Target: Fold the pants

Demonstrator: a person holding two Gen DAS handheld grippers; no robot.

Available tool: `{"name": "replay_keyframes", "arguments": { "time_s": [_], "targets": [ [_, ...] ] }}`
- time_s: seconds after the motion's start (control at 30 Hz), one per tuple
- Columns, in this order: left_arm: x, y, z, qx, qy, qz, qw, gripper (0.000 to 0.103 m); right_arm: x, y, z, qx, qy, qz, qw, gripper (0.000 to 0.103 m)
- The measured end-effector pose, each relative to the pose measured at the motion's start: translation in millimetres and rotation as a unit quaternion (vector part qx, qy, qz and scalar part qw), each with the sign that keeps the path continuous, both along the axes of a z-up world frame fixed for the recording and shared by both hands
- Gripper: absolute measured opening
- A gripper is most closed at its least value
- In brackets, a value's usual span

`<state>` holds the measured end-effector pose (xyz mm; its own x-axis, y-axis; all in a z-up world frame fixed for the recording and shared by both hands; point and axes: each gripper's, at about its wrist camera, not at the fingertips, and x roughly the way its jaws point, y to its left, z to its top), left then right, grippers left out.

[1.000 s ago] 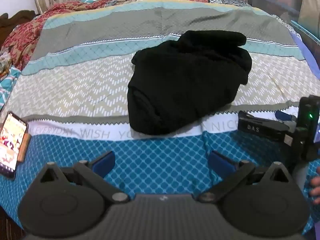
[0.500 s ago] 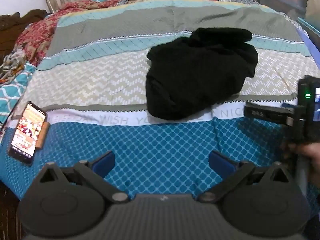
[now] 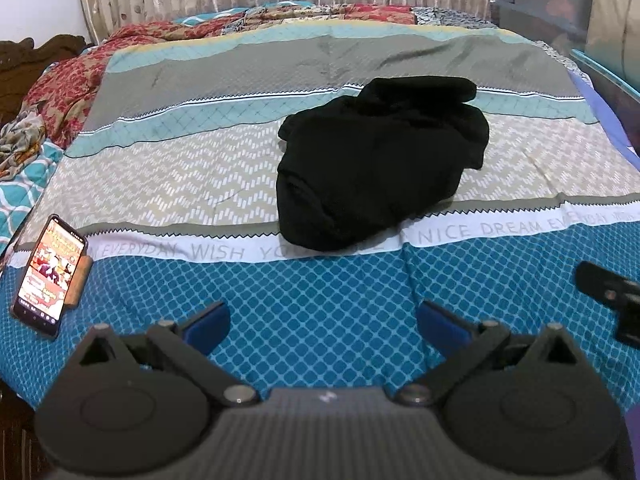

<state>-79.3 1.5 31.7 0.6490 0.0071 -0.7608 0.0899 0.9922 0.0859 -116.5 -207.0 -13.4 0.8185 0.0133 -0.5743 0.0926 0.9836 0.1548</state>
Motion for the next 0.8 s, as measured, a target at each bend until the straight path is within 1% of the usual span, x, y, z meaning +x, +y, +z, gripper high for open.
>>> {"name": "replay_keyframes", "arguments": {
  "time_s": [0.13, 0.33, 0.43, 0.5, 0.8],
  "targets": [
    [-3.8, 0.7, 2.4, -0.002, -0.01, 0.002, 1.0, 0.103, -17.3, 10.6, 15.0, -0.011, -0.026, 0.016, 0.999, 0.103],
    [-8.9, 5.9, 6.9, 0.007, -0.031, 0.012, 0.9994, 0.103, -27.8, 17.2, 28.3, -0.016, -0.055, 0.037, 0.998, 0.103],
    [-9.7, 8.6, 8.7, 0.004, -0.036, 0.015, 0.9992, 0.103, -29.3, 20.2, 28.4, -0.012, -0.058, 0.045, 0.997, 0.103],
    [-10.5, 10.6, 8.6, 0.002, -0.035, 0.018, 0.9992, 0.103, -26.5, 19.9, 26.0, -0.01, -0.052, 0.048, 0.997, 0.103],
    [-16.0, 10.1, 6.2, 0.0, -0.034, 0.015, 0.9993, 0.103, -24.6, 18.5, 12.7, 0.01, -0.028, 0.023, 0.999, 0.103]
  ]
}}
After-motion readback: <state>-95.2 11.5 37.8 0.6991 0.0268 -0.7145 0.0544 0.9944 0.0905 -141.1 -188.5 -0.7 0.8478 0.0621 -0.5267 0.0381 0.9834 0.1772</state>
